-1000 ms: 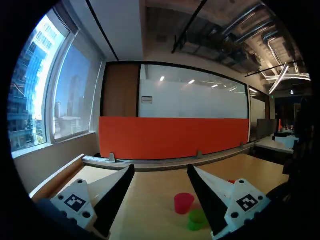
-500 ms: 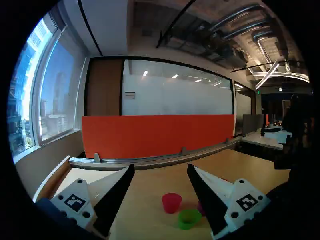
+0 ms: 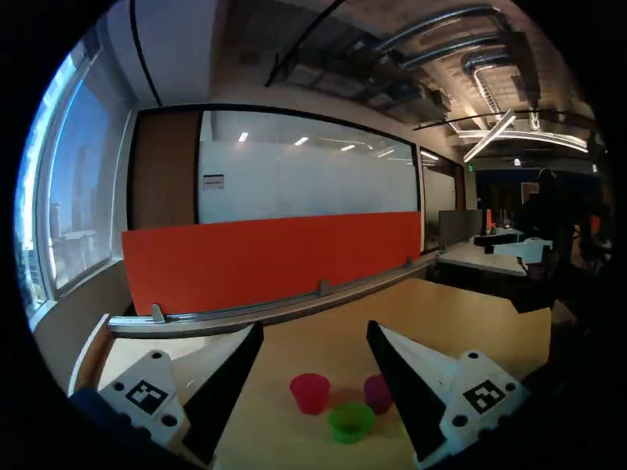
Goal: Pour water
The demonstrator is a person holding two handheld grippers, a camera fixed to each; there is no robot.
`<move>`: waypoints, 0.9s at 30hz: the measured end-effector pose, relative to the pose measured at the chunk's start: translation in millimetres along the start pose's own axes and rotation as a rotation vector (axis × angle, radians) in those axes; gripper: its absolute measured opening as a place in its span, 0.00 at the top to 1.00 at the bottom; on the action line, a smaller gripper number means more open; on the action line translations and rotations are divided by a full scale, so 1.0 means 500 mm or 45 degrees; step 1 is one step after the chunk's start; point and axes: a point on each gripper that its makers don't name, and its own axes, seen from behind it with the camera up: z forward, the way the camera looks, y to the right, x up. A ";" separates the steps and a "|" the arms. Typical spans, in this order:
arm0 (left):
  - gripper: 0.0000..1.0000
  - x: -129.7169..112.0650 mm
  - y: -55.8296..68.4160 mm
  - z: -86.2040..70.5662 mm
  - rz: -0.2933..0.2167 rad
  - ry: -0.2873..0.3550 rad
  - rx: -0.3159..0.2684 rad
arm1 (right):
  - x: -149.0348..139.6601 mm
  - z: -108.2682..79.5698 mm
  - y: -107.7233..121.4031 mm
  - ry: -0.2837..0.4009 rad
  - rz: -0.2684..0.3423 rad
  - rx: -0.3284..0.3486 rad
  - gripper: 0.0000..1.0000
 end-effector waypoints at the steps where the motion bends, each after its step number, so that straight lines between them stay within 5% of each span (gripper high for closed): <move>1: 0.02 -0.001 0.002 0.001 0.003 -0.004 -0.011 | 0.000 0.001 -0.002 -0.003 0.001 0.011 0.00; 17: 0.02 -0.079 0.029 0.021 0.043 -0.120 -0.141 | -0.059 0.003 -0.026 -0.096 0.012 0.142 0.00; 27: 0.02 -0.153 0.028 0.044 0.069 -0.215 -0.154 | -0.144 0.007 -0.038 -0.213 0.000 0.192 0.00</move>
